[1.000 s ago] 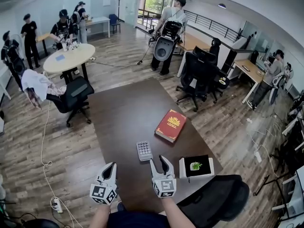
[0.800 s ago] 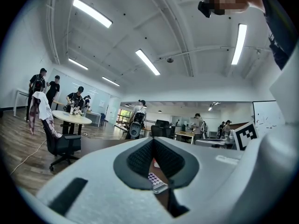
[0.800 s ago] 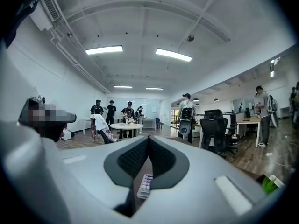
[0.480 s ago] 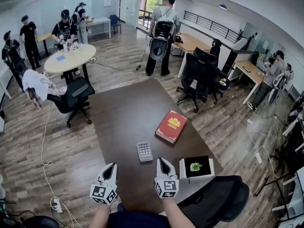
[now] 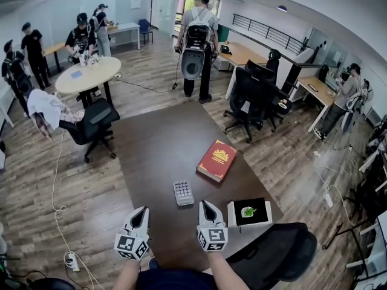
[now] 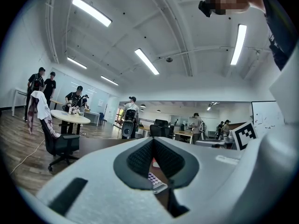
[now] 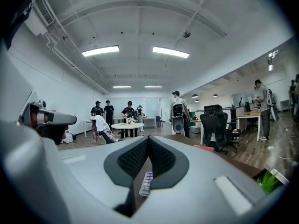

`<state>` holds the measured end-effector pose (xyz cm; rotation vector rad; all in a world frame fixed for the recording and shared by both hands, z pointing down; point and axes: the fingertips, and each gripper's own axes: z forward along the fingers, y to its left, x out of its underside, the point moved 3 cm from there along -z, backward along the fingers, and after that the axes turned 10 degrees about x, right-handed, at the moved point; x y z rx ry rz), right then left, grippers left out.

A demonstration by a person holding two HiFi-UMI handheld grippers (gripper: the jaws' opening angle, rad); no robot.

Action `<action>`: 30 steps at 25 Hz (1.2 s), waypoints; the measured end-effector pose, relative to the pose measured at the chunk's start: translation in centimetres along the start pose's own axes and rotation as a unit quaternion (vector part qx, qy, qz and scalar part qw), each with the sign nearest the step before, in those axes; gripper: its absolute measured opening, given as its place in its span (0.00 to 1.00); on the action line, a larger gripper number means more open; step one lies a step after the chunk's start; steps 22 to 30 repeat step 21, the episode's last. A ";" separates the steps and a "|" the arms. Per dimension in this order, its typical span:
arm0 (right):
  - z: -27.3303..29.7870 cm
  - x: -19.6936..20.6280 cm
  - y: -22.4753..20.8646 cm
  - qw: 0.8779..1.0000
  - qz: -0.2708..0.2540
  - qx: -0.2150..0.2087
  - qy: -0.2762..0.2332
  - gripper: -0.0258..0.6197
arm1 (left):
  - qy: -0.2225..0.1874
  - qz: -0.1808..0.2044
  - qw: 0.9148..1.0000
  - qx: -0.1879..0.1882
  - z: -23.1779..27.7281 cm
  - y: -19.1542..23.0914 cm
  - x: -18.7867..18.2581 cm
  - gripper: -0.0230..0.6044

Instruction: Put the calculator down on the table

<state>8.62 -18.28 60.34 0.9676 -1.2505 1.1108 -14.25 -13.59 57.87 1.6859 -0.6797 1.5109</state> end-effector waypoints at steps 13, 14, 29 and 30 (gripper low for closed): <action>0.0 1.3 -1.2 0.999 0.031 0.016 0.015 0.05 | 0.001 -0.002 1.000 -0.004 -0.3 0.2 0.1 0.03; -0.1 1.3 -1.1 0.999 0.027 0.016 0.016 0.06 | -0.001 -0.001 1.000 -0.005 -0.4 0.2 0.1 0.03; -0.5 2.3 -1.7 0.999 0.029 0.021 0.027 0.05 | -0.002 -0.012 1.000 -0.001 -0.5 0.2 0.2 0.03; -0.5 2.3 -1.7 0.999 0.029 0.021 0.027 0.05 | -0.002 -0.012 1.000 -0.001 -0.5 0.2 0.2 0.03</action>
